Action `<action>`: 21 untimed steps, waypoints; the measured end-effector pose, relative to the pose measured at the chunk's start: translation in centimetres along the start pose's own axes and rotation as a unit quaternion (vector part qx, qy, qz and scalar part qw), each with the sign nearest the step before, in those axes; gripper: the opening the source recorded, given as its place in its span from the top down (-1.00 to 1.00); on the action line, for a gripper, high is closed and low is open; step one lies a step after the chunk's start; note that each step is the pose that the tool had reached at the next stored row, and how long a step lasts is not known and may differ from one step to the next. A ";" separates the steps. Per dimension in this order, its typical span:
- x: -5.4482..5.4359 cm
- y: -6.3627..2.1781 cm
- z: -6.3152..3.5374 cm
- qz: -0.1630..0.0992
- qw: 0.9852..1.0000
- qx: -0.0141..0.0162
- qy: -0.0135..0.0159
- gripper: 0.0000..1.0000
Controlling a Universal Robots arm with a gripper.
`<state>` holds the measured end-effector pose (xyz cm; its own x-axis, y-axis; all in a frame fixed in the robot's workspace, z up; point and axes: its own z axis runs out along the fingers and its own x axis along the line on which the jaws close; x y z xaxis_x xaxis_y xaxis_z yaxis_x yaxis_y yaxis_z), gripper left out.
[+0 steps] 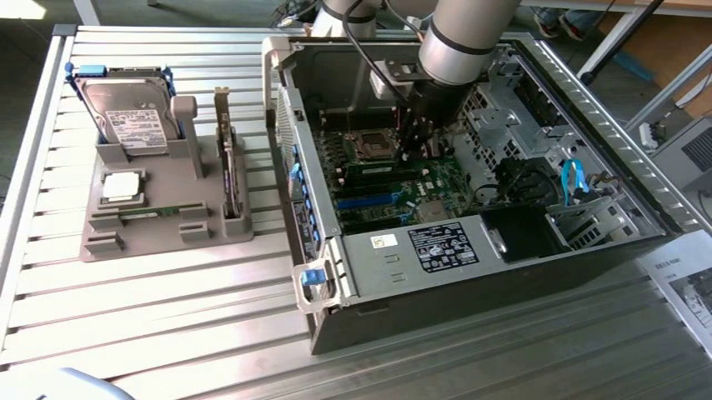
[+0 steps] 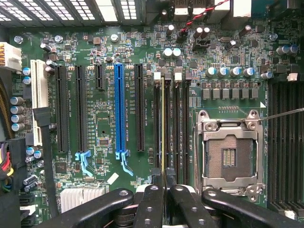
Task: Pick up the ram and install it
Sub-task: 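Insert the ram into the slot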
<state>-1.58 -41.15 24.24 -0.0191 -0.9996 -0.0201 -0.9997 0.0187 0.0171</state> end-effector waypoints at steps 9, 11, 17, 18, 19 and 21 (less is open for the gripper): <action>0.0 -0.01 0.24 0.000 1.000 0.000 0.000 0.76; 0.0 -0.01 0.25 0.000 1.000 0.000 0.000 0.76; 0.2 -0.01 0.25 0.000 1.000 0.000 0.000 0.76; 0.2 -0.01 0.25 0.000 1.000 0.000 0.000 0.76; 0.2 -0.01 0.25 0.000 1.000 0.000 0.000 0.76; 0.2 -0.02 0.25 0.000 1.000 0.000 0.000 0.76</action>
<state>-1.57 -41.33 23.99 -0.0191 -0.9996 -0.0202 -0.9997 0.0188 0.0171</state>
